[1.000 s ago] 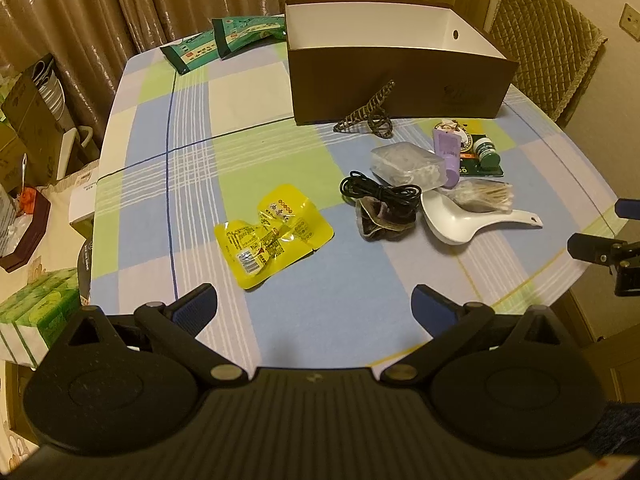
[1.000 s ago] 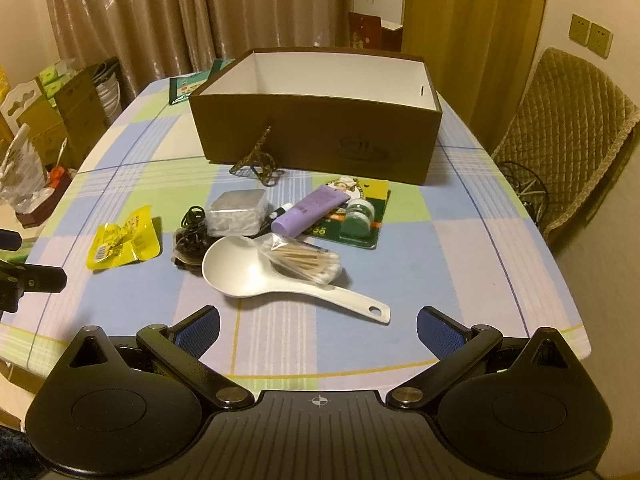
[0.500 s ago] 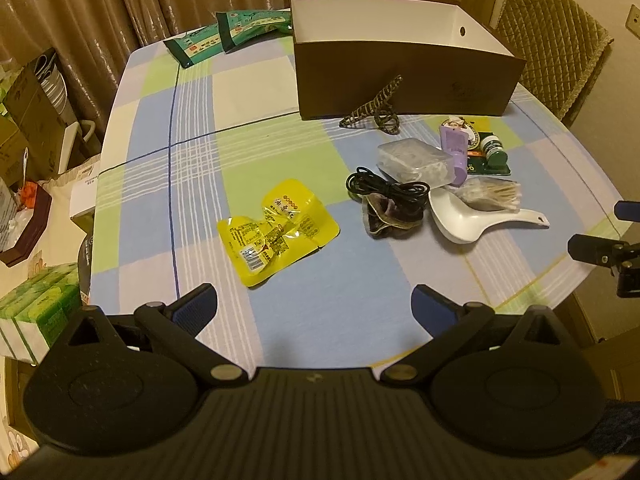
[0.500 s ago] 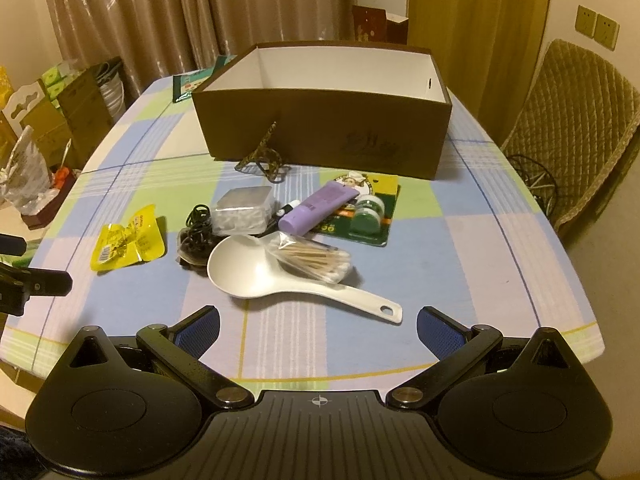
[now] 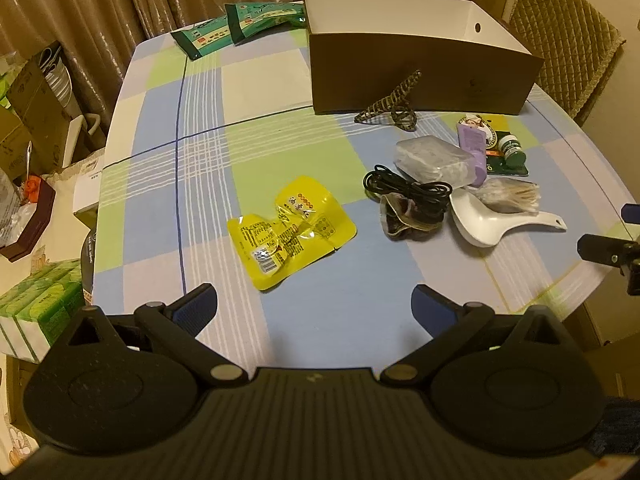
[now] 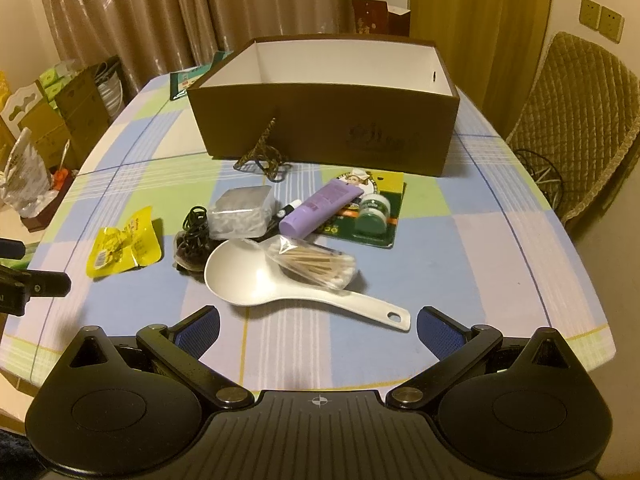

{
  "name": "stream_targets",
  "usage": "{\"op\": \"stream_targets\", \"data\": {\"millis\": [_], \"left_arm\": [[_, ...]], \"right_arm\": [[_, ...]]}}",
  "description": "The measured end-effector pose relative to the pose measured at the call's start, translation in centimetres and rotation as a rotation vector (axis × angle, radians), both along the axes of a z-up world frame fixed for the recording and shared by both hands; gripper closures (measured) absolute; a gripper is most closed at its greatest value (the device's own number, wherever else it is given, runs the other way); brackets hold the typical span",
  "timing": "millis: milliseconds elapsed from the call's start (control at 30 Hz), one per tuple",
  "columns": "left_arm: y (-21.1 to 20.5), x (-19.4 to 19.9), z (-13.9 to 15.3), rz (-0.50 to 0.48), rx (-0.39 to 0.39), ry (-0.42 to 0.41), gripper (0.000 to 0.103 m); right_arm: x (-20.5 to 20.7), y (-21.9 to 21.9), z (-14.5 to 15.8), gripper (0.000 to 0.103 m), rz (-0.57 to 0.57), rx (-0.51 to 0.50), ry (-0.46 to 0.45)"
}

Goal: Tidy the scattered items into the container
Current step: 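Move both tools toward the scattered items in front of the box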

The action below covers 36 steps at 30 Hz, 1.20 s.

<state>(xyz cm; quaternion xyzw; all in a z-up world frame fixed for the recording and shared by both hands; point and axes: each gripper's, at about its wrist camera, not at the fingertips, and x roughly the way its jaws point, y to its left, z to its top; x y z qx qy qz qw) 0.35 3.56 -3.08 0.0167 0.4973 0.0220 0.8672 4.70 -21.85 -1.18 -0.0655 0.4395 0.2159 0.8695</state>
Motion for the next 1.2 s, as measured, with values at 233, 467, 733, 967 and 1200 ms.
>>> {"op": "stream_targets", "data": {"millis": [233,467,733,967,1200], "left_arm": [[0.5,0.8,-0.4,0.014,0.005,0.008,0.001],[1.1,1.8,-1.1,0.015,0.005,0.018,0.001],[1.3,3.0,-2.2,-0.015,-0.004,0.006,0.001],[1.7,4.2,-3.7,-0.034,0.000,0.002,0.001],[2.3,5.2,-4.9,-0.039,-0.002,0.024,0.001]], "right_arm": [[0.8,0.5,-0.3,0.002,0.015,-0.008,-0.007],[2.0,0.7,-1.0,0.002,0.011,-0.001,0.002],[3.5,0.5,-2.4,0.002,-0.001,0.066,-0.004],[4.8,1.2,-4.0,0.002,0.021,0.072,-0.011],[5.6,2.2,-5.0,0.003,0.087,0.001,-0.060]]}}
